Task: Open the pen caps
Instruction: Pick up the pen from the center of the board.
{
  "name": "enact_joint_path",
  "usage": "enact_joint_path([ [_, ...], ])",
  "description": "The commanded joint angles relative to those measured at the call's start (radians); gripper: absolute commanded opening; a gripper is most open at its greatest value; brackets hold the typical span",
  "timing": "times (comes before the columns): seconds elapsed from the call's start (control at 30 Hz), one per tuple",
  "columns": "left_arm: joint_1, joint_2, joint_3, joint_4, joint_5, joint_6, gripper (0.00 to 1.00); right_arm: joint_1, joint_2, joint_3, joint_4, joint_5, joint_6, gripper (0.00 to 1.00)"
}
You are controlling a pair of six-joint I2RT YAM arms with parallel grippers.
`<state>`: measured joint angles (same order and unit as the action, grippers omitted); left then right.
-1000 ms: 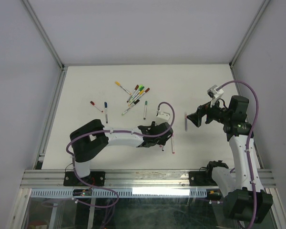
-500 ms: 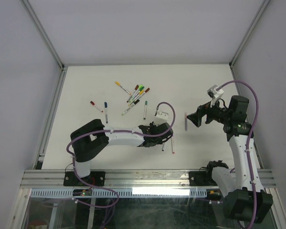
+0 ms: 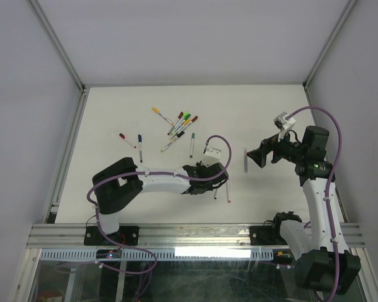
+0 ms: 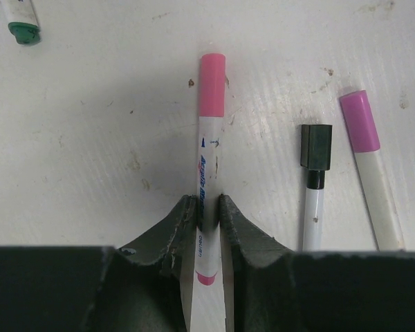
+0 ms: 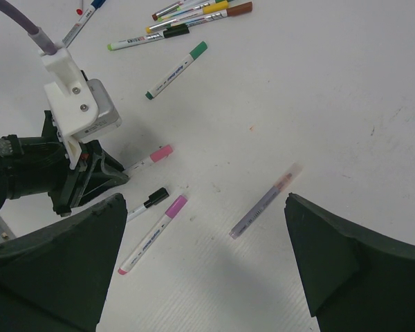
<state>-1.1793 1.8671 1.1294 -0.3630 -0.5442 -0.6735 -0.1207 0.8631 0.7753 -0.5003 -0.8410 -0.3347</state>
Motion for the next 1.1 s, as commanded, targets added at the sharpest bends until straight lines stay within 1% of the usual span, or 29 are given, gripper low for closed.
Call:
enact_joint_path([
  [0.0,-0.007,-0.025,-0.023,-0.082,-0.004,0.000,0.18,0.008,-0.015,0.018,0.038,-0.002,-0.003,1.00],
  [0.07,-0.007,-0.019,-0.019,-0.082,0.000,0.002,0.19,0.007,-0.014,0.017,0.039,-0.002,-0.003,1.00],
  [0.3,-0.007,-0.011,-0.003,-0.082,0.005,0.005,0.29,0.009,-0.011,0.018,0.040,-0.003,-0.003,1.00],
  [0.57,-0.008,-0.010,0.014,-0.083,0.036,0.007,0.35,0.013,-0.012,0.018,0.039,-0.004,-0.003,1.00],
  [0.7,-0.007,-0.019,0.015,-0.082,0.040,0.006,0.40,0.016,-0.012,0.018,0.039,-0.002,-0.004,1.00],
  [0.9,-0.007,-0.053,0.019,-0.093,0.026,0.009,0.41,0.019,-0.009,0.018,0.038,-0.002,-0.004,1.00],
  [1.07,-0.008,-0.051,0.028,-0.116,0.028,0.007,0.41,0.020,-0.010,0.018,0.038,-0.003,-0.004,1.00],
])
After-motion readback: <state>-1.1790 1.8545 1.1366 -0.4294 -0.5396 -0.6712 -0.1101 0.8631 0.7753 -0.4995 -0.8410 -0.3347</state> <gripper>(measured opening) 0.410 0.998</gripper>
